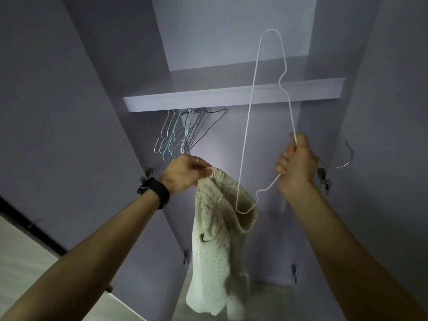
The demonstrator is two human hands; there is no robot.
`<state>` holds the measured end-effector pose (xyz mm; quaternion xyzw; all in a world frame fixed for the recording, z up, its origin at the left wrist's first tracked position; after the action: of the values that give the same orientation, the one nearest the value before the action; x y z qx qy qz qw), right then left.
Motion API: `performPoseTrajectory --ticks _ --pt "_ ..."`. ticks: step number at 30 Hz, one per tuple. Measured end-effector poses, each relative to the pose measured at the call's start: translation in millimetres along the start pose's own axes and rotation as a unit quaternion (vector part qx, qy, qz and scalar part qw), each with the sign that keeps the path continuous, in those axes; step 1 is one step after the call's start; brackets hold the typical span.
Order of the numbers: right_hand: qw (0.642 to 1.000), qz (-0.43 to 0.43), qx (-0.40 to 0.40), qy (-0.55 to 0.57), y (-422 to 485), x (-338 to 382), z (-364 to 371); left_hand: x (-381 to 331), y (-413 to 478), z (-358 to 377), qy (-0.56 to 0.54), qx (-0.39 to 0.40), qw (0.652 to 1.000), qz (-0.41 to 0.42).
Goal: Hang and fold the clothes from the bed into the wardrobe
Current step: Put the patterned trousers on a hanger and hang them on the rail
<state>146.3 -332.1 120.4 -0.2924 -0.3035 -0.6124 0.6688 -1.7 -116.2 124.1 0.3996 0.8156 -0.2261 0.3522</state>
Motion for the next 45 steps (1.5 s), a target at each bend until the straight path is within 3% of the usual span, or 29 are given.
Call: performPoseTrajectory --ticks 3,8,14,19,25,30,37,41,43,45 --pt "0.999 -0.004 0.015 0.032 -1.7 0.6 21.9 -19.4 0.7 -10.7 -0.013 0.017 1.0 0.019" --pt "0.998 0.027 0.051 -0.036 -7.2 -29.1 36.5 -39.6 -3.9 -44.7 -0.026 0.041 0.998 0.032" --pt "0.995 0.019 0.072 0.069 6.8 -5.3 61.5 -42.0 -7.2 -82.3 -0.013 0.016 0.999 0.026" --pt "0.995 -0.014 0.077 0.065 12.7 9.7 83.0 -45.7 -5.3 -86.7 0.008 0.005 0.999 0.033" --pt "0.983 -0.027 0.15 -0.099 1.0 -50.5 64.5 -62.7 -4.5 -102.8 -0.01 -0.017 0.998 0.055" --pt "0.962 -0.02 0.22 -0.162 14.2 -59.4 47.4 -49.9 -2.4 -129.8 -0.005 -0.1 0.995 0.017" --pt "0.99 0.0 0.142 -0.004 10.2 -53.5 89.8 -57.1 -4.0 -106.9 -0.012 -0.048 0.998 0.038" --pt "0.979 -0.006 0.145 -0.142 2.9 -85.1 69.8 -62.1 -10.7 -115.9 -0.034 -0.061 0.996 0.059" --pt "0.949 -0.08 0.168 -0.254 4.0 -89.1 47.4 -51.9 -14.4 -134.5 -0.047 -0.108 0.992 0.048" --pt "0.903 -0.156 0.209 -0.342 9.2 -82.3 33.0 -38.0 -18.1 -149.9 0.033 -0.186 0.981 0.032"
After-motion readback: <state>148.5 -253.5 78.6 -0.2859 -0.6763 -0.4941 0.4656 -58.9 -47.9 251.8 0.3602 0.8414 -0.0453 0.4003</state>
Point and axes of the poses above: each hand's wrist, its own y-axis towards the middle knuckle, its own z-axis out of the palm, x = y × z, the point moved 3 cm from there along y, towards the middle knuckle, and after that the axes turned 10 degrees about -z, right-handed, at the moved point
